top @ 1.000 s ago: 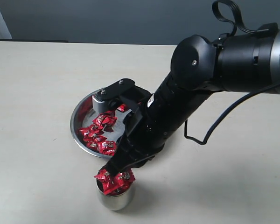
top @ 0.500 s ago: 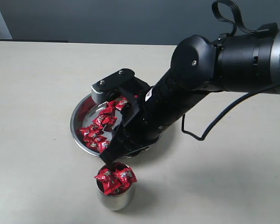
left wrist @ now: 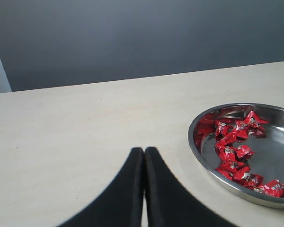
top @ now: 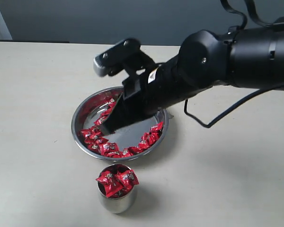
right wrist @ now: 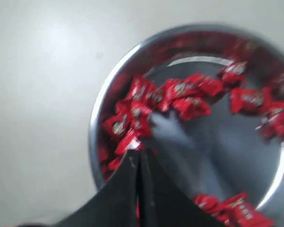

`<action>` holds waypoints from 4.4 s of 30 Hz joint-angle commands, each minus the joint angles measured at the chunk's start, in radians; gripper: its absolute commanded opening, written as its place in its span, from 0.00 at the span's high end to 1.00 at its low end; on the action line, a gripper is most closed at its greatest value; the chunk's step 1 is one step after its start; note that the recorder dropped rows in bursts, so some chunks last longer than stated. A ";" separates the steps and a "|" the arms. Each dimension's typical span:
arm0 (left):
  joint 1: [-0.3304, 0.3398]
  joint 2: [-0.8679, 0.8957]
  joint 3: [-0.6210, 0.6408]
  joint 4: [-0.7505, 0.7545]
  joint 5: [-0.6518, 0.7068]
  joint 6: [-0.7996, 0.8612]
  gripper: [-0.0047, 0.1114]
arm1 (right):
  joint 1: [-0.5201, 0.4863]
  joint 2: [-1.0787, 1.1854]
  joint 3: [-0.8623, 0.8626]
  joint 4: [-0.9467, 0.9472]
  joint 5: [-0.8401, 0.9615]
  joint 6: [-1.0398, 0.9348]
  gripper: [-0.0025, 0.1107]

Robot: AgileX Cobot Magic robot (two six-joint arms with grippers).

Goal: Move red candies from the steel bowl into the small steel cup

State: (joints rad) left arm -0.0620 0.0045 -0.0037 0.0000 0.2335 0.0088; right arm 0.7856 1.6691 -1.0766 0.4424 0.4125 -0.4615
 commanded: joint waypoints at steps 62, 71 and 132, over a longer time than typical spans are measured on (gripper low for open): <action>-0.001 -0.004 0.004 -0.005 -0.003 0.000 0.96 | -0.749 -0.648 0.441 -0.272 -0.250 0.291 0.98; -0.001 -0.004 0.004 -0.005 -0.003 0.000 0.96 | -0.837 -1.203 0.898 -0.213 -0.284 0.291 0.98; -0.001 -0.004 0.004 -0.005 -0.003 0.000 0.96 | -0.837 -1.669 1.077 -0.432 -0.108 0.482 0.98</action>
State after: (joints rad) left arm -0.0620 0.0045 -0.0037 0.0000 0.2335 0.0088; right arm -0.0468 0.0067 -0.0050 0.0105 0.3102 0.0270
